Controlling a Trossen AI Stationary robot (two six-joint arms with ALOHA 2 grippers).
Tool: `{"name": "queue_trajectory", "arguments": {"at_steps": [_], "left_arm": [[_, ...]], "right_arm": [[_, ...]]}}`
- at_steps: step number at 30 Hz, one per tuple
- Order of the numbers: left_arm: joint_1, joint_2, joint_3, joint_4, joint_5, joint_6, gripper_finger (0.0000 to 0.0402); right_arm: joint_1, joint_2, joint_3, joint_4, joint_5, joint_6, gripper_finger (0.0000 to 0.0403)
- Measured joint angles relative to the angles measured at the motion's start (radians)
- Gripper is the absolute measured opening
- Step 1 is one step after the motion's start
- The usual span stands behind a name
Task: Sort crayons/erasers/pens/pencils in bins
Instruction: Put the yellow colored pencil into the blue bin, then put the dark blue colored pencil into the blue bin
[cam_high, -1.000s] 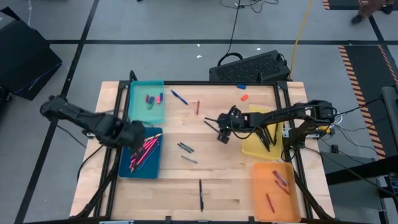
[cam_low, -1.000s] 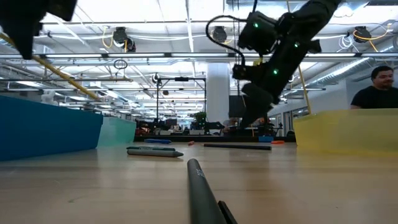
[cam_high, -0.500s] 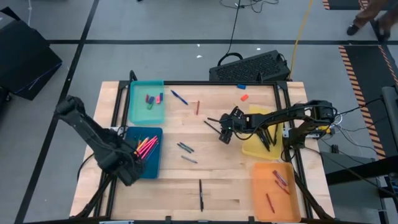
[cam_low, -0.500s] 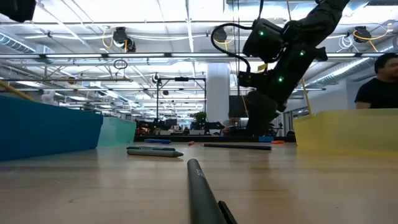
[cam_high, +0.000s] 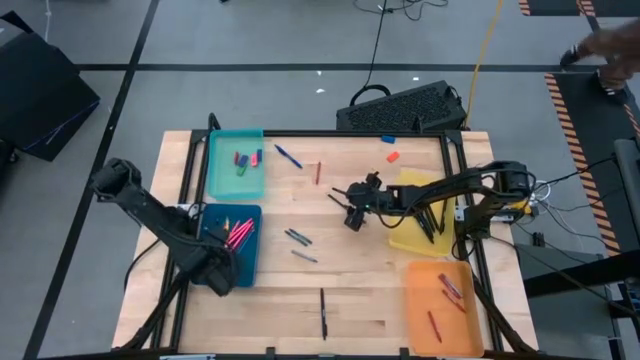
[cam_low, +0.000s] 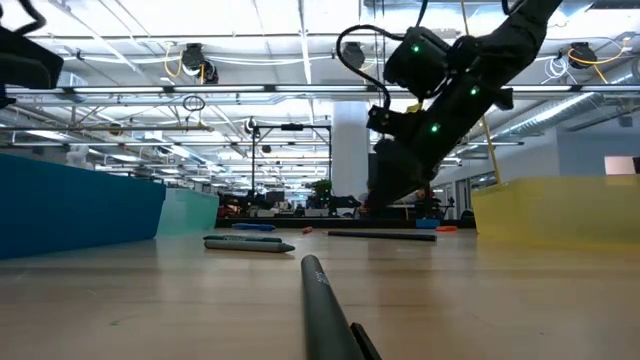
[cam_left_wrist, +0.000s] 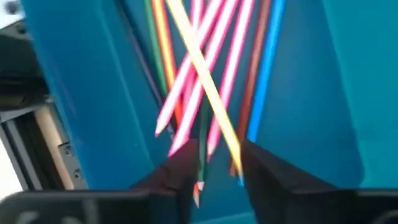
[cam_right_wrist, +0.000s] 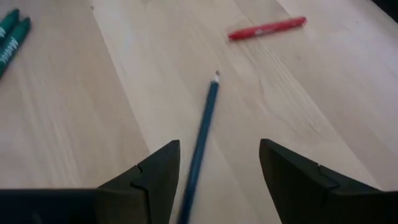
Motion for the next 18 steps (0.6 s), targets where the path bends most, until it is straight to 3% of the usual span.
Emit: {"name": "queue_trajectory", "arguments": {"at_steps": [5, 9, 13, 18], "left_arm": [[0.046, -0.041, 0.000, 0.001, 0.035, 0.131, 0.0219], [0.065, -0.126, 0.000, -0.016, -0.022, 0.164, 0.0279], [0.070, -0.226, 0.000, -0.050, -0.102, 0.164, 0.0303], [0.081, -0.330, 0.000, -0.098, -0.128, 0.159, 0.0293]], "right_arm": [[0.000, 0.096, 0.000, 0.183, 0.000, -0.074, 0.0210], [-0.003, 0.172, 0.001, 0.334, 0.000, -0.085, 0.0210], [-0.004, 0.259, 0.000, 0.475, 0.004, -0.083, 0.0210], [-0.003, 0.356, 0.002, 0.584, 0.058, -0.016, 0.0192]]}}
